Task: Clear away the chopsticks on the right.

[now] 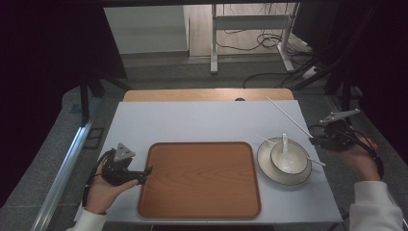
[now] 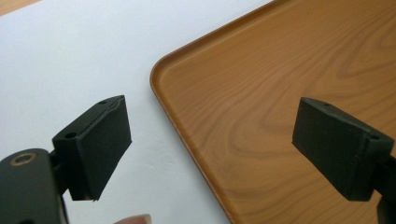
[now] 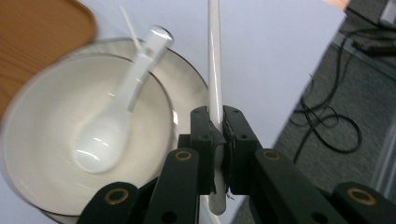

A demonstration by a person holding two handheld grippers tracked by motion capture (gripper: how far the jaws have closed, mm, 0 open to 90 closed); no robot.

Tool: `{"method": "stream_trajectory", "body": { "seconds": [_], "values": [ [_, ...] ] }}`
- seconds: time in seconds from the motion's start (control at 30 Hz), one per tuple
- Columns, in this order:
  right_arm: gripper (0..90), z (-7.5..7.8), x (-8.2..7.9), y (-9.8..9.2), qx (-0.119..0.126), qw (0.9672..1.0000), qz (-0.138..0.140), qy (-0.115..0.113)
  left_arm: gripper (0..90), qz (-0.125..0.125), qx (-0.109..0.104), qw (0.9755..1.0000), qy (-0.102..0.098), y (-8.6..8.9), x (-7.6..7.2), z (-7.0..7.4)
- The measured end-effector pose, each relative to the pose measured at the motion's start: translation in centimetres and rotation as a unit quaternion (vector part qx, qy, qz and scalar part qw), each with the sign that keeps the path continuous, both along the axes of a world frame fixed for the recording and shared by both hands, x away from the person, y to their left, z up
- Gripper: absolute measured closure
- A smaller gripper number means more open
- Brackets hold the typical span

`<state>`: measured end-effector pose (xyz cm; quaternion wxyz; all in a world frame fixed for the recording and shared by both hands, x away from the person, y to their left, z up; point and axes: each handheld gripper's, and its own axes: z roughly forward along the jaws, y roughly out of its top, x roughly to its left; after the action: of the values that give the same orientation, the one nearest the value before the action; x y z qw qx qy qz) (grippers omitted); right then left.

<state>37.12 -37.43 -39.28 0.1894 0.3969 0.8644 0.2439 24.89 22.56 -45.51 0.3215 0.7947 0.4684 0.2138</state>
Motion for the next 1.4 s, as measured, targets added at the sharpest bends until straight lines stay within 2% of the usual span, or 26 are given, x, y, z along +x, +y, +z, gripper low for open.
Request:
{"method": "stream_trajectory", "body": {
  "seconds": [0.27, 0.53, 0.7, 0.9, 1.13, 1.4],
  "values": [
    [84.1, 0.5, -1.5, 2.7, 0.021, 0.9990, 0.038, -0.010, 11.3, 0.000, 0.000, 1.0000, 0.000, 0.0, 0.0, 0.0],
    [84.1, 1.3, -3.4, 5.7, 0.051, 0.9954, 0.079, -0.020, 11.3, -0.002, 0.004, 1.0000, 0.002, -0.1, 0.0, 0.0],
    [84.0, 1.6, -4.4, 7.5, 0.048, 0.9941, 0.094, -0.023, 11.3, -0.004, 0.004, 1.0000, 0.002, -0.2, 0.0, -0.1],
    [84.0, 1.0, -4.9, 8.9, 0.047, 0.9945, 0.092, -0.014, 11.3, -0.004, 0.004, 1.0000, 0.001, -0.2, -0.1, 0.0],
    [84.0, 0.5, -5.8, 10.7, 0.046, 0.9924, 0.114, -0.011, 11.3, -0.006, 0.003, 1.0000, 0.000, -0.3, -0.1, 0.1],
    [84.0, -1.2, -7.0, 13.4, 0.035, 0.9904, 0.132, 0.020, 11.3, -0.008, 0.002, 1.0000, -0.003, -0.2, -0.3, 0.3]
  ]
}}
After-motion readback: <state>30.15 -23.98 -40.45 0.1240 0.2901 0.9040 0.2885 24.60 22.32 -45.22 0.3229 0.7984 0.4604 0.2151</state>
